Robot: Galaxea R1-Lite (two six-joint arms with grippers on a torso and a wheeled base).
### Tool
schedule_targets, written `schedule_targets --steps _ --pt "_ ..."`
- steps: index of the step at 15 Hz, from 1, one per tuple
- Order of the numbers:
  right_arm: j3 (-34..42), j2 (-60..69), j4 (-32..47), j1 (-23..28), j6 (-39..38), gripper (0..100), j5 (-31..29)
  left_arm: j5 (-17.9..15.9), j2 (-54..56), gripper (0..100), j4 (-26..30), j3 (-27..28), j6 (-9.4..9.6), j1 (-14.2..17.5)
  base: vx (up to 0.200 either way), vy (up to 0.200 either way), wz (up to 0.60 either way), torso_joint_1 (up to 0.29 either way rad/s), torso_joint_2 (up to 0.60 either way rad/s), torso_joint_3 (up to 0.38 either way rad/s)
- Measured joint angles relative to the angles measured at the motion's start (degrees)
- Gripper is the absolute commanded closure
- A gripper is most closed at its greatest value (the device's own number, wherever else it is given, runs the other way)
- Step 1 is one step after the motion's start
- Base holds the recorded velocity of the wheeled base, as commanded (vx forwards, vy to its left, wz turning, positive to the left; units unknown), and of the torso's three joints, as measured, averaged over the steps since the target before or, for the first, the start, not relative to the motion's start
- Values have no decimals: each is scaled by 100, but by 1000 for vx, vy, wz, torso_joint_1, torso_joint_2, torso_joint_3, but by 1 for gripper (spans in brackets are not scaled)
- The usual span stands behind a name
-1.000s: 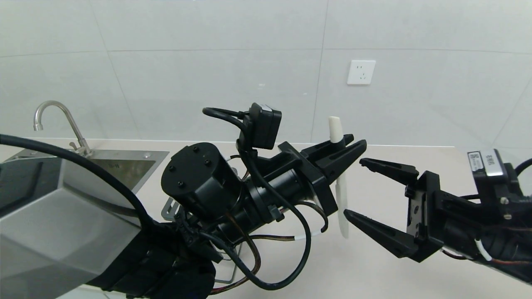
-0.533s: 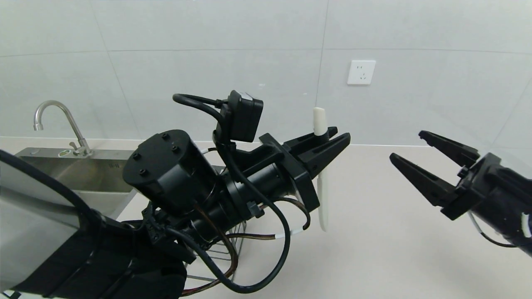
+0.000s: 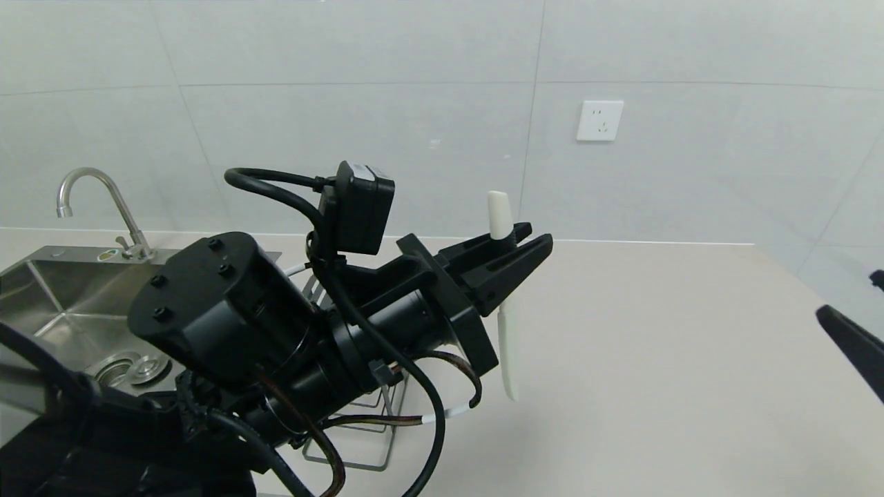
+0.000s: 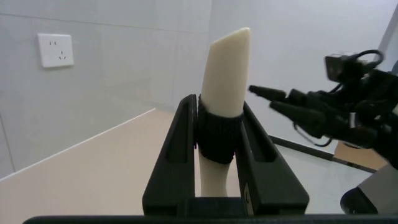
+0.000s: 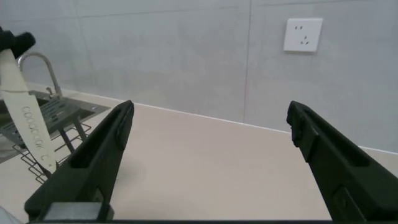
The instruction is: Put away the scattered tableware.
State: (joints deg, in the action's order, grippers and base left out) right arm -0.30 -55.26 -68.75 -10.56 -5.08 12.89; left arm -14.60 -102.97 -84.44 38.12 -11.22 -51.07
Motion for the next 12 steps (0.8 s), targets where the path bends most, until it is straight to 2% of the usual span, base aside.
schedule_targets --steps 6,10,12 --pt "-193 3150 2508 686 257 0 115 21 90 100 -13 -94 9 2 0 0 0 0 0 0" --pt "-129 4702 4369 962 473 0 307 27 127 100 -161 -100 20 38 0 0 0 0 0 0" --pt "-24 5125 5324 1015 623 0 350 44 133 100 -268 -113 148 105 0 0 0 0 0 0"
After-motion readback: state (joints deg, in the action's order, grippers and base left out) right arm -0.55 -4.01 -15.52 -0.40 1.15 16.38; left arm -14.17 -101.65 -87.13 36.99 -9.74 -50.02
